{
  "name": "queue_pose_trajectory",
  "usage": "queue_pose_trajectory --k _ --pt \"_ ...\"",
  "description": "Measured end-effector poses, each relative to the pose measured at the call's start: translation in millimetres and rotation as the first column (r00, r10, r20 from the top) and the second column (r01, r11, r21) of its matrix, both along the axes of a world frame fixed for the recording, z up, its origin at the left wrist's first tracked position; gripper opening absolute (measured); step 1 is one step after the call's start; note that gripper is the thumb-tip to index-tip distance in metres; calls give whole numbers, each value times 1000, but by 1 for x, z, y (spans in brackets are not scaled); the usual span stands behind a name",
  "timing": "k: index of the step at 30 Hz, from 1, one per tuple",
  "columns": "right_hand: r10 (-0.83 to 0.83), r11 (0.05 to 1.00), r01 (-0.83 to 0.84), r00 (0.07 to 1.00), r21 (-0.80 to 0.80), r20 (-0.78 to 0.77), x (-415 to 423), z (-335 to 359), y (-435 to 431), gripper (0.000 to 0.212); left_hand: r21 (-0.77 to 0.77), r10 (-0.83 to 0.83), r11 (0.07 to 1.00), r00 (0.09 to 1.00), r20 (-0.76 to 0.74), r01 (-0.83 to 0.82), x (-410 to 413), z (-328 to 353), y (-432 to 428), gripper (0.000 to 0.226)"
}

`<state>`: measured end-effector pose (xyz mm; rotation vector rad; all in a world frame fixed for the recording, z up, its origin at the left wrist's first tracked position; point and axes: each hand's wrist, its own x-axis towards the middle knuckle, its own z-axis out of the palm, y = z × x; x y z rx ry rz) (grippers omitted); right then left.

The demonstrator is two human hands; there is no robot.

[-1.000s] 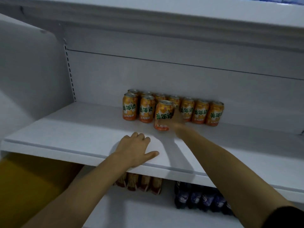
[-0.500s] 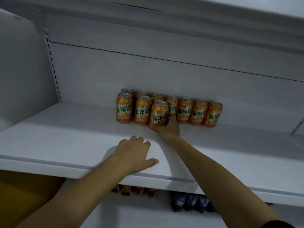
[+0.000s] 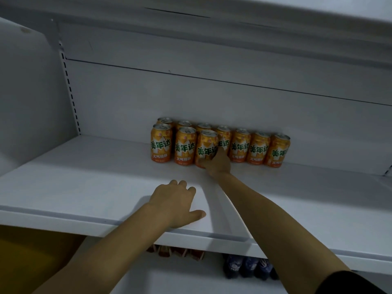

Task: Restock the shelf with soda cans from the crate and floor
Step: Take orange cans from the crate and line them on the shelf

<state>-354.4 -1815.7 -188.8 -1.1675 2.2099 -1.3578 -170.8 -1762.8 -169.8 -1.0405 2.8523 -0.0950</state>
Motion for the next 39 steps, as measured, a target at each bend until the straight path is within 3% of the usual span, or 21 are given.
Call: queue_pose_trajectory --k 6,8,10,13,16,20,23,30,33,37,39 --pt "-99 995 97 990 21 103 3 3 19 97 18 52 999 998 -28 -51 0 3 3 63" --pt "-20 999 21 999 26 -31 7 5 35 82 9 100 995 992 -78 -99 2 7 5 61" --pt "176 983 -162 967 86 -182 14 15 53 70 -21 170 984 975 -140 -175 10 12 11 58" --pt "481 875 -415 793 248 -373 33 39 78 74 -76 295 948 943 -152 -309 34 25 25 58" --pt "658 753 -518 583 407 -477 62 59 97 86 -115 435 885 889 -145 -452 70 37 50 58" --pt "764 622 -519 240 586 -599 121 74 121 89 -148 604 771 785 -137 -619 130 37 106 58" --pt "778 545 -560 62 624 -625 172 70 143 85 -119 732 669 678 -65 -734 173 26 154 60" --pt "830 305 -591 -221 747 -513 264 21 190 84 -85 896 444 443 28 -892 252 -11 243 59" --pt "843 230 -587 -277 776 -460 288 -14 200 78 24 926 372 372 63 -928 270 -53 267 58" --pt "867 137 -499 -358 856 -347 307 -85 211 53 228 944 268 302 131 -936 292 -140 292 62" --pt "896 83 -431 -362 898 -256 315 -126 210 64 312 934 228 297 197 -922 304 -186 300 64"
